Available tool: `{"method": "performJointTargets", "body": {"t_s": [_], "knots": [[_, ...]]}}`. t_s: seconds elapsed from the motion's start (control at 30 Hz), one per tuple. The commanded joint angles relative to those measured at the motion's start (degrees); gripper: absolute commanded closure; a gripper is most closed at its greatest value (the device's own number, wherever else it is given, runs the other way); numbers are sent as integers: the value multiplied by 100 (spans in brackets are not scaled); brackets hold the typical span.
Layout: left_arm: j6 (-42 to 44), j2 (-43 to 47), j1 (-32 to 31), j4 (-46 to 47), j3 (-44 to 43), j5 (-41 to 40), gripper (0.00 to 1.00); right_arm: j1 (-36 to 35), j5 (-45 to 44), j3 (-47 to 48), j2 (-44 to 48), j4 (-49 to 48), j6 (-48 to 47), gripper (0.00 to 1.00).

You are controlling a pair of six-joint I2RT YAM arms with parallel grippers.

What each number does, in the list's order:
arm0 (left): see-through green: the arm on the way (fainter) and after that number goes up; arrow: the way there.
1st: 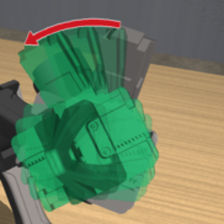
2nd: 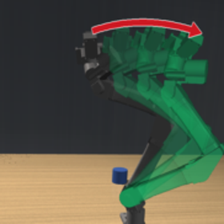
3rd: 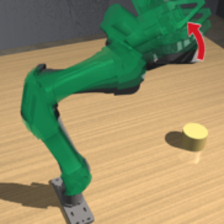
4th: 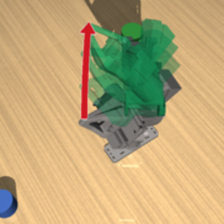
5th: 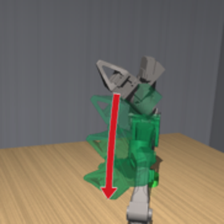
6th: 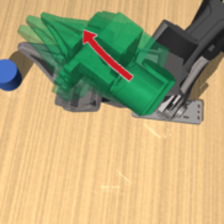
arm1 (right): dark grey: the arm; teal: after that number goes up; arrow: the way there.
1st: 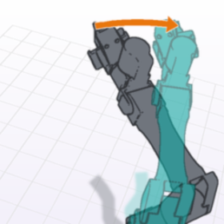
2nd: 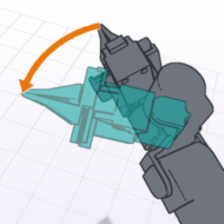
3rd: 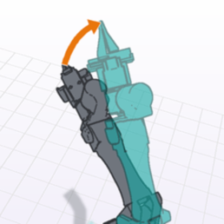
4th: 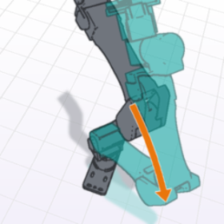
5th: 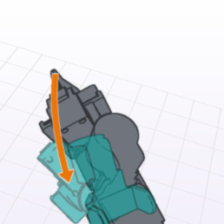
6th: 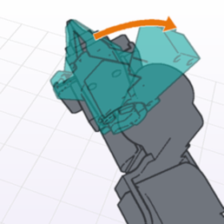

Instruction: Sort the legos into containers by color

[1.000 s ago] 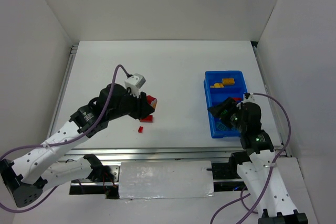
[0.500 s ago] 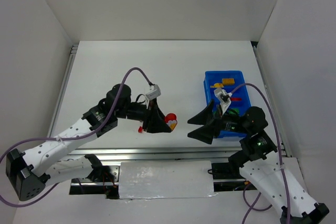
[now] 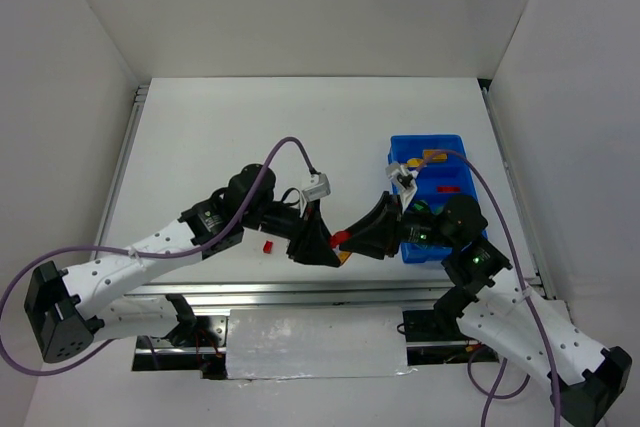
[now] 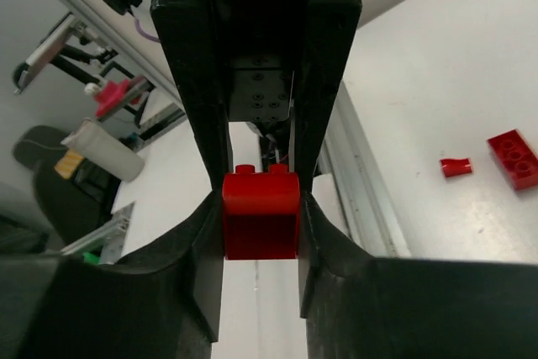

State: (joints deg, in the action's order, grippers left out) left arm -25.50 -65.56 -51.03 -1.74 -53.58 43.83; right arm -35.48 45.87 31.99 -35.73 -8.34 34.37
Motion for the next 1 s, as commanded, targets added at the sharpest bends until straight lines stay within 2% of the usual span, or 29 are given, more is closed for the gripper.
{"method": "performJointTargets", "body": {"t_s": [0.0,0.03,0.07,0.1,0.13,0.2,0.23,0.27,0.3,0.33,0.37,0.4,0.43,0.47,0.5,0.53,0.57,0.6,0.73,0.87,0.97], "knots": [[159,43,-30,297,-302,-32,100,-204,-131,150,-49,-230,-211,76],[185,52,-30,279,-319,-68,100,-213,-122,89,-40,-256,-211,83],[185,96,-30,262,-320,-146,100,-231,-113,62,-31,-265,-194,95],[203,113,-30,262,-328,-182,100,-231,-61,36,-22,-308,-168,100],[212,140,-30,253,-337,-208,100,-240,-43,-25,13,-378,-167,100],[229,140,-30,192,-372,-366,82,-222,-165,-78,83,-397,-159,100],[221,157,-30,157,-407,-497,67,-239,-688,-87,188,-205,-202,100],[212,166,-30,-35,-442,-699,8,-222,-1059,-79,224,-64,-211,100],[186,175,-30,-307,-521,-1240,1,-231,-1506,8,241,372,-211,100],[159,193,-30,-518,-583,-1672,1,-222,-2607,88,215,664,-159,100],[81,201,-22,-782,-748,-2242,1,-213,-3244,193,145,963,-106,100],[-207,193,13,-1071,-855,-3614,1,-187,-3921,481,40,1636,-54,100],[-393,167,66,-1770,-969,-4245,0,-135,-4589,658,-309,2034,147,100],[-595,140,266,-2143,-1170,-4782,1,-38,-5814,860,-538,2395,279,100],[-849,131,390,-2460,-1233,-5527,0,337,-6243,1271,-1072,3103,385,100],[-930,183,487,-2959,-1268,-5822,1,636,-6613,1431,-1347,3354,525,100],[-1018,245,567,-3181,-1286,-6121,1,987,-6669,1598,-1593,3565,640,100],[-1088,428,654,-3366,-1278,-6585,0,1687,-6617,1826,-2004,3846,685,100],[-765,939,664,-3824,-1120,-6783,0,2509,-7108,2022,-2465,3708,598,100],[-334,1282,673,-3869,-795,-6818,0,2915,-7486,2399,-2983,3831,624,100],[-324,1423,664,-3852,-610,-6809,1,3091,-7461,2461,-3300,3796,650,100]]}}
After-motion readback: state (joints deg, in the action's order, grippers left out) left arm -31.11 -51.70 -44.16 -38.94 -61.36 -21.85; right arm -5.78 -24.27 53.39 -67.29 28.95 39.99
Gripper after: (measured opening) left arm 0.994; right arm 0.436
